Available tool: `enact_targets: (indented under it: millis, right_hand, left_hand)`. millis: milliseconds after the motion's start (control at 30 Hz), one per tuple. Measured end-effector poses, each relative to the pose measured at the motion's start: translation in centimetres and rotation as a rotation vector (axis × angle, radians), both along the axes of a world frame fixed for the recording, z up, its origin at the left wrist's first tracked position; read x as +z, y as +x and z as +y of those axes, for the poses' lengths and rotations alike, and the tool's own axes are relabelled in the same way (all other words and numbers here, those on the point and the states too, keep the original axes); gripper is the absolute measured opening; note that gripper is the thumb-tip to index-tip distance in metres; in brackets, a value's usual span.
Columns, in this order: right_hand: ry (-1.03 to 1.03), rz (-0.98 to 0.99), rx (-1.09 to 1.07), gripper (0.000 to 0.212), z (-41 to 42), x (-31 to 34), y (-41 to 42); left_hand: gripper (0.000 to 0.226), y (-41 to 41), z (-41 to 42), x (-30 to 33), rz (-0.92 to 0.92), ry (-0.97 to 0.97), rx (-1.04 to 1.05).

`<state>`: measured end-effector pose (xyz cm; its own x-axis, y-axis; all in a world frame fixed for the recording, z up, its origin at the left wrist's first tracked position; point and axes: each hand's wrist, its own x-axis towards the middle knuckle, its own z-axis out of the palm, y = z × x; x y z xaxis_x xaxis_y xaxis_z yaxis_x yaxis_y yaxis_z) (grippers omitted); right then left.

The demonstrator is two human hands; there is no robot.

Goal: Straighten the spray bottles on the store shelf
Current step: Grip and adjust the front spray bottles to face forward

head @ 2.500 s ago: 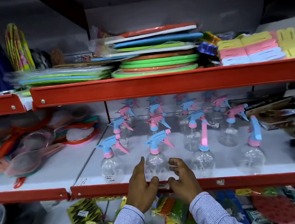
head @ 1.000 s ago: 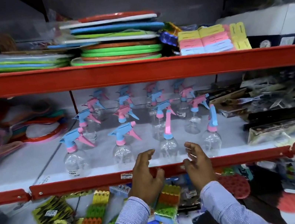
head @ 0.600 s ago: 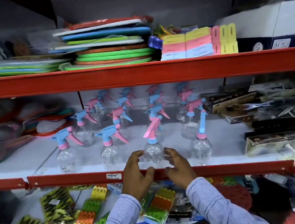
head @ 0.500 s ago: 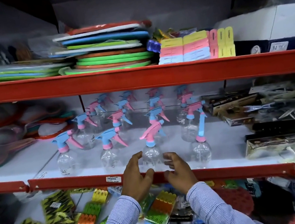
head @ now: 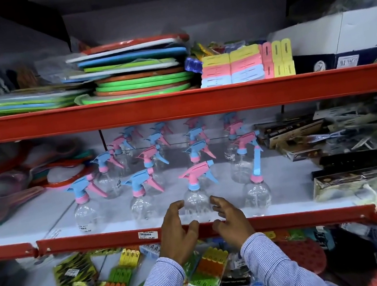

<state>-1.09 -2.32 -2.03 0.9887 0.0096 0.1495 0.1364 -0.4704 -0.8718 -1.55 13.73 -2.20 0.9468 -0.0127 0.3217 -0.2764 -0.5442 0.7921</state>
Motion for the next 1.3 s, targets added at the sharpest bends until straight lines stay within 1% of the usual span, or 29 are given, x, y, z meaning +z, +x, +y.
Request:
enact_targets:
  millis: [467, 667, 1000, 1100, 1200, 1300]
  right_hand:
    - [-0.007, -0.009, -0.029, 0.053, 0.1, 0.0, -0.2]
    - [0.005, -0.015, -0.056, 0.054, 0.1, -0.1, -0.3]
    - [0.003, -0.007, -0.071, 0.055, 0.3, -0.2, -0.2]
    - [-0.01, -0.014, -0.068, 0.056, 0.3, 0.0, -0.3]
    - [0.021, -0.043, -0.083, 0.053, 0.0, 0.0, -0.9]
    - [0.077, -0.185, -0.189, 0.048, -1.0, -0.3, -2.4]
  left_hand:
    - [0.062, -0.1, 0.3, 0.7, 0.035, -0.004, -0.039]
    - [0.068, 0.1, 0.5, 0.6, 0.064, 0.03, -0.066]
    - [0.064, 0.0, 0.5, 0.9, 0.08, 0.03, -0.109]
    - [0.066, 0.0, 0.8, 1.0, 0.089, 0.034, -0.115]
    - [0.068, -0.3, 1.0, 1.1, 0.059, 0.019, -0.118]
    - [0.065, -0.8, 1.4, 0.6, -0.052, -0.02, -0.067]
